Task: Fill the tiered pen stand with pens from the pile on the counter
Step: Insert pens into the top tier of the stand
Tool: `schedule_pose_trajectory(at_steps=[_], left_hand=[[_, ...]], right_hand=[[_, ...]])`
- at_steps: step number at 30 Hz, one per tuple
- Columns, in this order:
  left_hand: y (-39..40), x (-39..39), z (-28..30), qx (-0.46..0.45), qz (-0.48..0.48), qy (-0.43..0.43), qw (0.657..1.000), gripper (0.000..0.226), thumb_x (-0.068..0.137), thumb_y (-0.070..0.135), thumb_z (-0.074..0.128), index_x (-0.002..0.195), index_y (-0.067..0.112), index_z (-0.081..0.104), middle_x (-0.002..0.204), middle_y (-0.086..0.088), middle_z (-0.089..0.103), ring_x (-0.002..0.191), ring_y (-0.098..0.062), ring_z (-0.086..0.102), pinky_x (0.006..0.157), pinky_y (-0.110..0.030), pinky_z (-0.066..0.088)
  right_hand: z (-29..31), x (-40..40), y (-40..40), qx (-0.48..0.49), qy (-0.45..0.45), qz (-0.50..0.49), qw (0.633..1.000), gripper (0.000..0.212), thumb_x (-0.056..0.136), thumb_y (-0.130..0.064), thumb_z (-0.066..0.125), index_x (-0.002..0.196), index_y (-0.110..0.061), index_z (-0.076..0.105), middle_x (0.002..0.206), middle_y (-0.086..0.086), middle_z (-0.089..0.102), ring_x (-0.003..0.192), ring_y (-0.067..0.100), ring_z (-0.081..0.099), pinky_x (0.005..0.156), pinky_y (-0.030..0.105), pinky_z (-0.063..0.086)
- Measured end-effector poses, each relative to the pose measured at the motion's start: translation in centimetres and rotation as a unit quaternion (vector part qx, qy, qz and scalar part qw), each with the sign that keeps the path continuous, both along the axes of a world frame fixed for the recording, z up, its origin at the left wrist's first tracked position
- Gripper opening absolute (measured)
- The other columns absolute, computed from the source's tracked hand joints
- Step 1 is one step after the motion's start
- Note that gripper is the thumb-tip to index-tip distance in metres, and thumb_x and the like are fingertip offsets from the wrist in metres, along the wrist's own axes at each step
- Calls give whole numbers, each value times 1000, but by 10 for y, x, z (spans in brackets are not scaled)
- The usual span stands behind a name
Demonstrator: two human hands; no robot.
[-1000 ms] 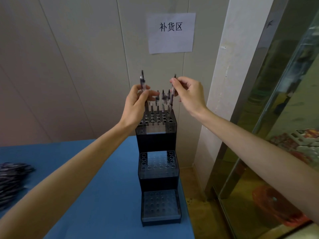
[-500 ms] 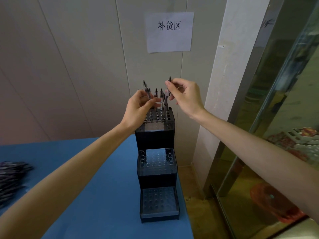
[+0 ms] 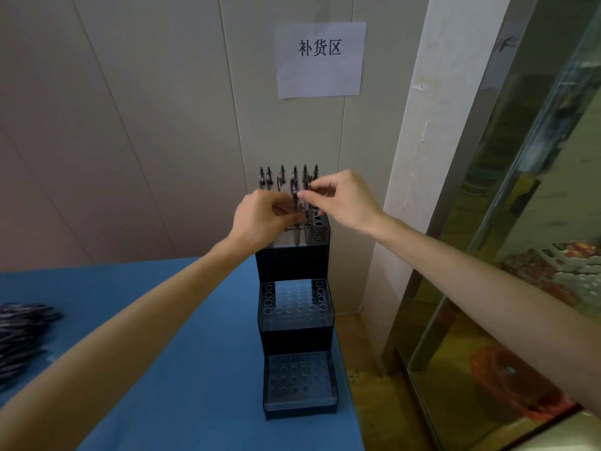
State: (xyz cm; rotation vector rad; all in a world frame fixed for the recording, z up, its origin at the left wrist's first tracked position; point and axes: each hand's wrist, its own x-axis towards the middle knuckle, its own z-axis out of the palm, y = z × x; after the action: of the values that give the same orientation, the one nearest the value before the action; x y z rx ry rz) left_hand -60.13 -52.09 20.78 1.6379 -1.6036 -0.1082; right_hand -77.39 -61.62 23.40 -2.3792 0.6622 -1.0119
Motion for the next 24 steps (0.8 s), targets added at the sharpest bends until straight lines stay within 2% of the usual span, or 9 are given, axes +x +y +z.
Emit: schedule_pose_trajectory(at_steps=[3, 7, 12, 13, 15, 17, 21, 24], left_hand=[[1, -2, -1, 2, 44, -21, 999, 22, 86, 38, 80, 103, 25, 80, 93, 12, 77, 82, 2, 70, 77, -30, 60], [2, -3, -4, 5, 61, -27, 998, 20, 86, 40, 79, 101, 27, 78, 93, 13, 76, 83, -1, 69, 78, -30, 59], [7, -11, -8, -18, 89, -54, 994, 19, 89, 38, 76, 101, 24, 73, 96, 9, 73, 84, -7, 67, 77, -35, 59], [9, -12, -9, -33, 92, -51, 994, 22, 89, 38, 76, 104, 22, 72, 98, 8, 72, 85, -9, 66, 78, -36, 59], [16, -17, -9, -61, 95, -25, 993, 36, 89, 41, 74, 117, 19, 69, 108, 6, 69, 91, -9, 65, 83, -32, 57], [26, -20, -7, -73, 105, -11, 992, 47, 91, 45, 72, 128, 16, 65, 119, 3, 66, 101, -9, 63, 88, -27, 52], [50, -24, -1, -23, 139, -46, 989, 48, 97, 46, 63, 135, 16, 58, 131, 0, 60, 116, -15, 59, 95, -34, 51], [75, -23, -1, 12, 176, -146, 974, 48, 101, 46, 56, 138, 15, 53, 134, -4, 59, 121, -25, 56, 101, -41, 46]], right_hand=[[-10, -2, 1, -13, -26, -19, 999, 25, 92, -43, 72, 91, -20, 81, 68, -9, 71, 57, 8, 62, 56, 31, 49], [-12, -3, 1, -18, -22, -25, 999, 27, 93, -43, 69, 92, -18, 80, 71, -5, 73, 62, 18, 66, 62, 41, 55], [-11, -2, 4, -28, -2, -44, 999, 25, 94, -43, 69, 92, -19, 80, 76, -6, 74, 66, 12, 64, 61, 29, 51], [-10, -3, 5, -34, 15, -51, 998, 26, 94, -44, 69, 95, -20, 79, 82, -6, 75, 71, 11, 65, 66, 28, 52], [-10, -5, 5, -43, 56, -64, 995, 34, 94, -48, 67, 114, -21, 75, 110, -6, 75, 99, 11, 66, 89, 31, 53], [-11, -10, 12, -40, 79, -63, 994, 49, 96, -49, 64, 134, -18, 62, 135, -3, 64, 125, 14, 56, 106, 36, 44], [-16, -26, 31, -63, 87, -94, 990, 61, 102, -49, 51, 150, -11, 43, 154, 3, 47, 142, 18, 40, 117, 37, 29], [-25, -30, 46, -149, 124, -125, 973, 68, 104, -53, 40, 156, -10, 31, 164, 7, 31, 153, 23, 22, 124, 42, 13]])
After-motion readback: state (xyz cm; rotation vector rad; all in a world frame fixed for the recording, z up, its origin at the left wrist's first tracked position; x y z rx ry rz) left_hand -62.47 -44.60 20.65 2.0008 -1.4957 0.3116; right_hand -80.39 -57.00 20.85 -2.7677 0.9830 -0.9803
